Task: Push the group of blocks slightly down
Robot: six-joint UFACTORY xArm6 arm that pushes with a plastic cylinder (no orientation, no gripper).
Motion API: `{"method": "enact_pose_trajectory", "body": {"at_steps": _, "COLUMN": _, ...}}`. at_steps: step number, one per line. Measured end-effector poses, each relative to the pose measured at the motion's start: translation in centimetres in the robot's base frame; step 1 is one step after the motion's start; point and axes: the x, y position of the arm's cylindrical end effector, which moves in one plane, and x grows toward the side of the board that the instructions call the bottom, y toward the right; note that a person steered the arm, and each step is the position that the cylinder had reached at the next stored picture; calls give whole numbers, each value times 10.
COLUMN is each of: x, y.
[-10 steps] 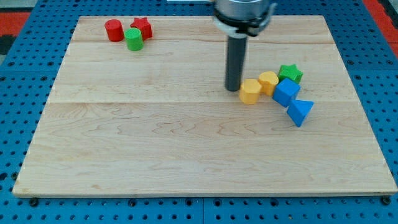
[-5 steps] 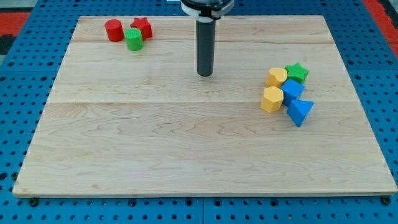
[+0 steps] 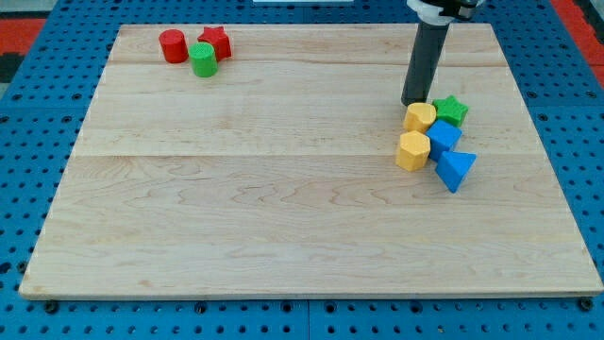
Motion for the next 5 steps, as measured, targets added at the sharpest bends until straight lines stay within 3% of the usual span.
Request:
{"method": "enact_pose_trajectory", "body": {"at_steps": 1, "x": 5, "y": -14}}
{"method": "enact_pose_trajectory", "body": {"at_steps": 3, "x": -66, "y": 5}}
{"method": "enact_pose_trajectory", "body": {"at_steps": 4, "x": -50, "y": 78}}
{"method": "enact_pose_trajectory", "body": {"at_steps": 5, "x": -16, "y": 77}}
